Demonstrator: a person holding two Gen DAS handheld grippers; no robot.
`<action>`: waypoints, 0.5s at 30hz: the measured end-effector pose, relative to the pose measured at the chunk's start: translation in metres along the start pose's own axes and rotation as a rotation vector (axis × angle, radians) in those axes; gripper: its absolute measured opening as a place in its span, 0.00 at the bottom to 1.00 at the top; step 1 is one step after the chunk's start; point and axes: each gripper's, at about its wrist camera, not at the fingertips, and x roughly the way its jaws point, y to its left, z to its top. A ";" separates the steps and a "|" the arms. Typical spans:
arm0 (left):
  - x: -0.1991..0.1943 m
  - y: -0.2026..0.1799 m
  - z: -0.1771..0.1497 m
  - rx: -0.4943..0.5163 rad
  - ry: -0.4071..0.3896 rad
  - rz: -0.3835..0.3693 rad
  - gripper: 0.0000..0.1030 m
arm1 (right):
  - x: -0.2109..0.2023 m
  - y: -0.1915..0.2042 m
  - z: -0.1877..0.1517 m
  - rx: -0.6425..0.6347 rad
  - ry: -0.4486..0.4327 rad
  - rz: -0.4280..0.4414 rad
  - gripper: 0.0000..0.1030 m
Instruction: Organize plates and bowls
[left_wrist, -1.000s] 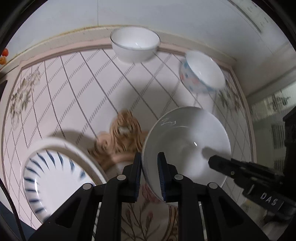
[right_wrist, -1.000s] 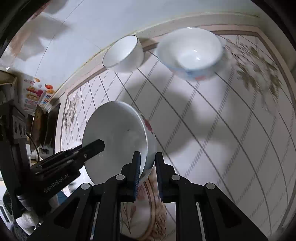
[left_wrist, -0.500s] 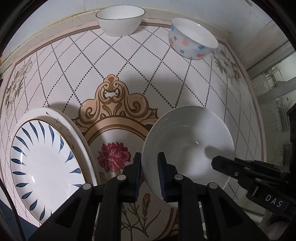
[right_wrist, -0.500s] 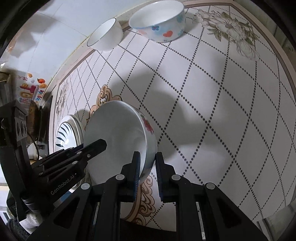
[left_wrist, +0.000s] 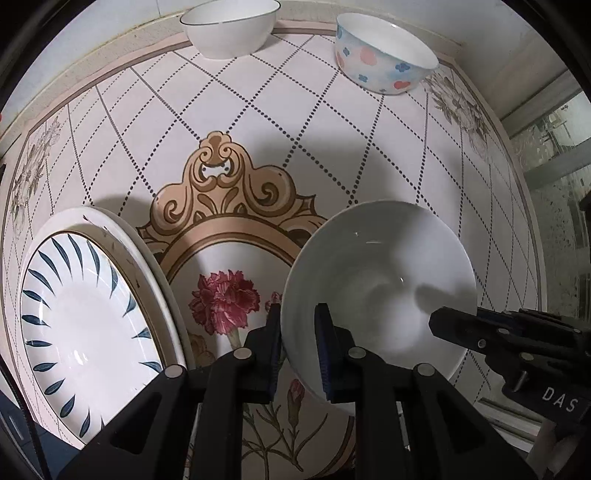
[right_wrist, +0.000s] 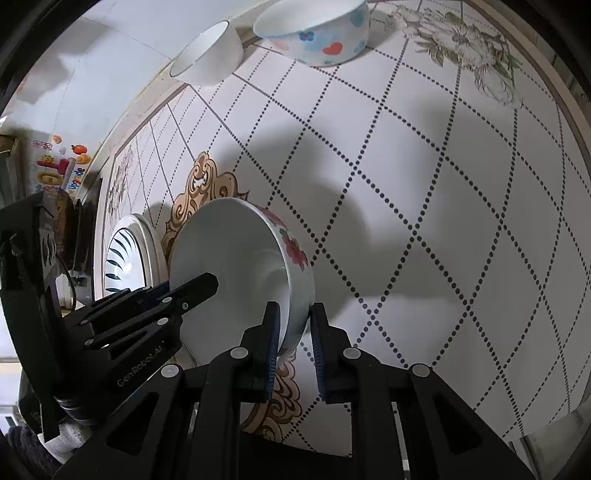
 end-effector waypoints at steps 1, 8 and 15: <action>0.000 0.000 0.000 0.001 0.006 0.008 0.15 | 0.001 -0.002 0.001 0.005 0.012 0.004 0.19; -0.054 0.014 0.010 -0.067 -0.027 -0.028 0.17 | -0.022 -0.013 0.016 0.034 0.034 0.070 0.21; -0.088 0.016 0.096 -0.131 -0.158 -0.095 0.56 | -0.073 -0.043 0.092 0.094 -0.113 0.080 0.60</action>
